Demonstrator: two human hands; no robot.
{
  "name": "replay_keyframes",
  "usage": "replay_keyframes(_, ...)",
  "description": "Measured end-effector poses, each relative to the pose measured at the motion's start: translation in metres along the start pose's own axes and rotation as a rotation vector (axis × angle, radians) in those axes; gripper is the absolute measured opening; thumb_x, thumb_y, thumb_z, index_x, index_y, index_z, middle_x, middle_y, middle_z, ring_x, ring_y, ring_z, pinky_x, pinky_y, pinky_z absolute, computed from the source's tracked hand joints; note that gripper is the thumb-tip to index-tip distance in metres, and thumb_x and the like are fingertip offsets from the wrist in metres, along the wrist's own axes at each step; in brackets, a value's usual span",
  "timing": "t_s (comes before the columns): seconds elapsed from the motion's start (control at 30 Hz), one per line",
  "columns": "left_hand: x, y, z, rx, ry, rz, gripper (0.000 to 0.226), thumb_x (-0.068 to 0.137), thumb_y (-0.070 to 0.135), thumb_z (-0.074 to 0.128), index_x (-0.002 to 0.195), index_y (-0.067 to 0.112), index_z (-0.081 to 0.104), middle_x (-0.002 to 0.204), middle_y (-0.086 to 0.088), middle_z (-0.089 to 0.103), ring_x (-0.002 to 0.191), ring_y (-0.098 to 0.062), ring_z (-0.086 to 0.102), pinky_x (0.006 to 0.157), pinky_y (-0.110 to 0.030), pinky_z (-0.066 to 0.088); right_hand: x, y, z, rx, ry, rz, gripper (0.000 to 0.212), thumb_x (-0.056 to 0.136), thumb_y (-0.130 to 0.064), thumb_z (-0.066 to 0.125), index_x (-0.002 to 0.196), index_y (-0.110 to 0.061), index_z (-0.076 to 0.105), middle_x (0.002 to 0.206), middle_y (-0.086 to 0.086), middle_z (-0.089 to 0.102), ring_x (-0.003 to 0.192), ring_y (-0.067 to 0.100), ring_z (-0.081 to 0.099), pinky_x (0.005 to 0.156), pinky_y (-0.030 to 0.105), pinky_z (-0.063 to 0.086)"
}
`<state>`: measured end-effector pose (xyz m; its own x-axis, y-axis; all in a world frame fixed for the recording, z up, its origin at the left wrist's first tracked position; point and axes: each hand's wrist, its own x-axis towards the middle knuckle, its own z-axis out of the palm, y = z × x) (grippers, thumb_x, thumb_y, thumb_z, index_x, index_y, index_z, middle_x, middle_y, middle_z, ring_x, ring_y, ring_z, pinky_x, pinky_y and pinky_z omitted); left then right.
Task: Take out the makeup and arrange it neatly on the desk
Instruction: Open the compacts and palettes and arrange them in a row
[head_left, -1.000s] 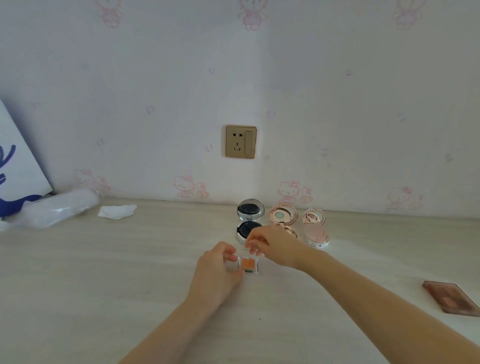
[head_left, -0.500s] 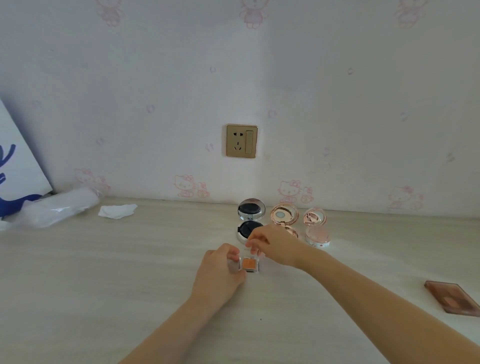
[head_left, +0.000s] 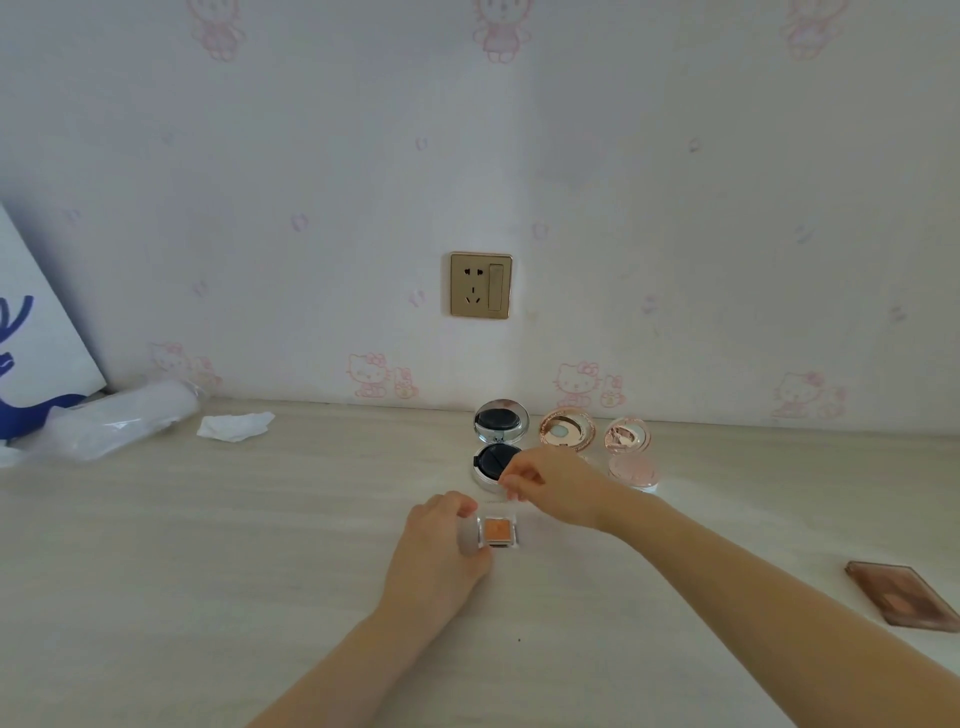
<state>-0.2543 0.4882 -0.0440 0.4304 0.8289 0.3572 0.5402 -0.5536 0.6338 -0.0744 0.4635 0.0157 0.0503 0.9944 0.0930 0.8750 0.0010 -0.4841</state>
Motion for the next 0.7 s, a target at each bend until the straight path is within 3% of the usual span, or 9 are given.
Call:
replay_keyframes(0.1,-0.001,0.003,0.001,0.074,0.041,0.09,0.038,0.079,0.021,0.067,0.116,0.021,0.057,0.115,0.013,0.052,0.11,-0.01,0.044,0.082,-0.011,0.032,-0.002,0.003,-0.011,-0.009,0.019,0.001,0.021,0.095,-0.026,0.05,0.094,-0.018,0.069,0.087,-0.006,0.068,0.085,0.013,0.061,0.075,0.024,0.047)
replay_keyframes(0.2,0.002,0.012,0.005,0.097,0.103,0.227,0.031,0.081,0.021,0.065,0.112,0.02,0.061,0.113,0.012,0.055,0.111,-0.008,0.044,0.084,-0.012,0.036,-0.002,0.01,-0.025,-0.074,0.053,-0.002,0.023,0.096,-0.027,0.05,0.099,-0.015,0.07,0.09,-0.002,0.067,0.084,0.014,0.057,0.066,0.018,0.039)
replay_keyframes(0.3,0.009,0.028,0.013,0.122,0.123,0.383,0.026,0.077,0.02,0.057,0.102,0.019,0.063,0.106,0.01,0.059,0.106,-0.007,0.047,0.078,-0.019,0.048,-0.001,0.019,-0.04,-0.146,0.106,-0.001,0.024,0.095,-0.025,0.049,0.097,-0.013,0.069,0.087,-0.002,0.06,0.082,0.013,0.05,0.059,0.012,0.031)
replay_keyframes(0.37,0.016,0.04,0.02,0.161,0.123,0.473,0.025,0.072,0.023,0.057,0.095,0.018,0.064,0.098,0.009,0.061,0.1,-0.01,0.052,0.073,-0.021,0.049,0.001,0.026,-0.049,-0.16,0.124,0.022,0.023,0.095,-0.025,0.048,0.098,-0.015,0.069,0.092,-0.002,0.064,0.085,0.015,0.055,0.063,0.008,0.034)
replay_keyframes(0.43,0.025,0.05,0.029,0.22,0.077,0.535,0.026,0.068,0.024,0.062,0.093,0.018,0.065,0.094,0.008,0.063,0.096,-0.013,0.057,0.074,-0.021,0.05,0.004,0.034,-0.056,-0.163,0.14,0.046,0.022,0.094,-0.026,0.049,0.098,-0.017,0.069,0.097,-0.001,0.067,0.09,0.017,0.058,0.076,0.021,0.047)
replay_keyframes(0.5,0.033,0.055,0.039,0.277,0.03,0.587,0.031,0.065,0.026,0.068,0.095,0.018,0.068,0.096,0.008,0.066,0.095,-0.015,0.061,0.077,-0.022,0.052,0.009,0.042,-0.061,-0.175,0.165,0.069,0.021,0.093,-0.024,0.05,0.101,-0.016,0.068,0.101,0.0,0.068,0.094,0.018,0.06,0.085,0.033,0.05)
replay_keyframes(0.6,0.043,0.059,0.053,0.34,-0.027,0.605,0.036,0.062,0.034,0.074,0.096,0.021,0.071,0.099,0.009,0.069,0.093,-0.013,0.065,0.083,-0.022,0.053,0.016,0.052,-0.066,-0.209,0.22,0.07,0.021,0.095,-0.02,0.049,0.107,-0.015,0.065,0.104,0.002,0.068,0.097,0.019,0.061,0.085,0.032,0.05)
replay_keyframes(0.7,0.047,0.063,0.061,0.405,-0.081,0.593,0.036,0.071,0.042,0.051,0.093,0.025,0.073,0.098,0.011,0.071,0.088,-0.01,0.066,0.086,-0.025,0.053,0.026,0.061,-0.067,-0.272,0.256,0.07,0.026,0.097,-0.024,0.048,0.119,-0.016,0.06,0.118,0.004,0.06,0.108,0.021,0.056,0.092,0.033,0.046)
